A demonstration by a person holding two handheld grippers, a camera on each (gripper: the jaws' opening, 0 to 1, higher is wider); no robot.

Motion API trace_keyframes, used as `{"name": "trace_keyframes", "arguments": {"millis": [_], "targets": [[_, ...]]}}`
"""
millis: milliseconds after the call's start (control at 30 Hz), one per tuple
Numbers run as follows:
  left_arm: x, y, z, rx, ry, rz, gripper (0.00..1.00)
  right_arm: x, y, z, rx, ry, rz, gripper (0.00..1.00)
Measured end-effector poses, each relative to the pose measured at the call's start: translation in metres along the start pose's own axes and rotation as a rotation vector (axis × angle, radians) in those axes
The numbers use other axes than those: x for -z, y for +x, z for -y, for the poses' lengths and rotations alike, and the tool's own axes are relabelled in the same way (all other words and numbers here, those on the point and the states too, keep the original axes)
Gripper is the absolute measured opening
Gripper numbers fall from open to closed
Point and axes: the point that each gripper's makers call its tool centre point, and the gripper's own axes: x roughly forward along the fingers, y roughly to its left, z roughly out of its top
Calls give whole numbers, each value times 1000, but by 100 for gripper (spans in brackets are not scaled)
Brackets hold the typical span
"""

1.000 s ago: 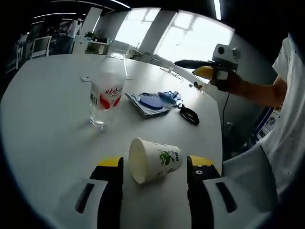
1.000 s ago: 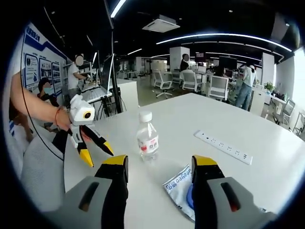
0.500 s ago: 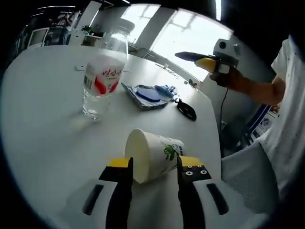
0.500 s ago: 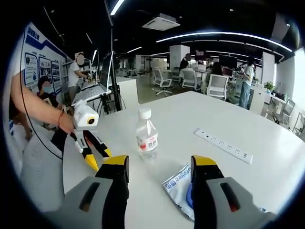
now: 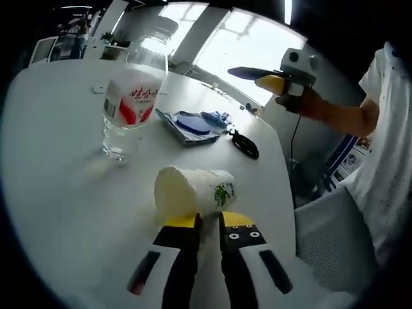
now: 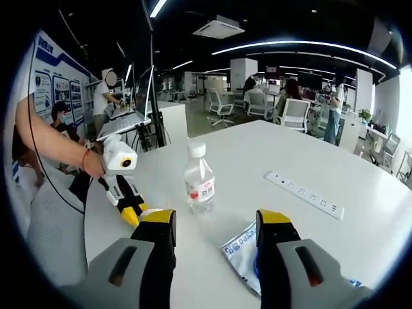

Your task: Arrange the tabletop items into an orderly group along one side of the table until the central work area is clear of visible clutter.

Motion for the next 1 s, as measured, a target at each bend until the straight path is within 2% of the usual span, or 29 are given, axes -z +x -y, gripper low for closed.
{"name": "trace_keyframes", "arguments": {"millis": [67,200,267,633,767,800,1000], "targets": [[-1,1,4,16,8,1,0,0,0,0,-2,1,0,48],[-3,3,7,25,30,-4,0,1,0,-2,-6,2,-2,48],[-6,3,13,30,68,-10,0,1,0,-3,-10,7,-4,48],[-31,-5,30,-20,216,-31,0,-7,-4,-12,-42,6,1,43],[-35,-7,38,-62,338,-108,0,-15,-6,-16,-59,0,7,41],[-36,-7,40,-60,352,-112,0,-17,-7,-18,-65,-5,8,40],[-38,-6,58,-80,513,-238,0,-29,-10,-26,-101,-31,4,34]]}}
